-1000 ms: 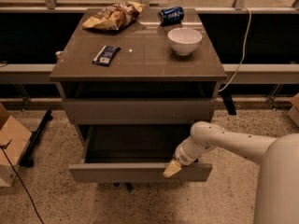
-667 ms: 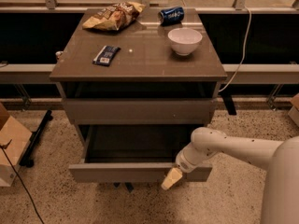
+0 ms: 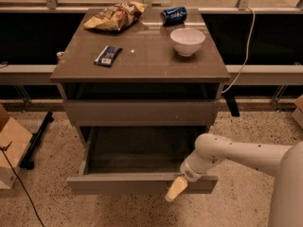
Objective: Open middle drawer
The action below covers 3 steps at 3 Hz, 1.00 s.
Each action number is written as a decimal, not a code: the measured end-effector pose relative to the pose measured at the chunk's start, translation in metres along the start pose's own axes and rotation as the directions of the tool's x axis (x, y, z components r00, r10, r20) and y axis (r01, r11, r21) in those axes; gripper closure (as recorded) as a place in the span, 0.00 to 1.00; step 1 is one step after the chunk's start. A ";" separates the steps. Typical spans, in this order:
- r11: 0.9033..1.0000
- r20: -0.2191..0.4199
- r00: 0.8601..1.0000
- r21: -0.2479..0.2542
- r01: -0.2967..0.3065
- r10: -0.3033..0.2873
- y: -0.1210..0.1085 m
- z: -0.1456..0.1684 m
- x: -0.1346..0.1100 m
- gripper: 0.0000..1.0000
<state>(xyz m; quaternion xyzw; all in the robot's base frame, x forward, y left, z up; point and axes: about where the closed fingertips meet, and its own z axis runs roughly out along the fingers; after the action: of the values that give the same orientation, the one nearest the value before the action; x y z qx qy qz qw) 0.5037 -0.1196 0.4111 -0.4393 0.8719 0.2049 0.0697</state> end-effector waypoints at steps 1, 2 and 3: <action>0.998 -0.062 0.997 -0.039 -0.051 0.049 0.031 0.006 0.029 0.00; 0.998 -0.063 0.997 -0.040 -0.052 0.049 0.031 0.006 0.029 0.00; 0.995 -0.091 0.993 -0.057 -0.079 0.074 0.048 0.016 0.064 0.00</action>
Offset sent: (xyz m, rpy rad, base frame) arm -0.0378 -0.0018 -0.0047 -0.0228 0.0712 -0.0128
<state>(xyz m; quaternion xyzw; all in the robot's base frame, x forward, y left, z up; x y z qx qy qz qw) 0.4260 -0.1346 0.3917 -0.4160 0.8837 0.2142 0.0098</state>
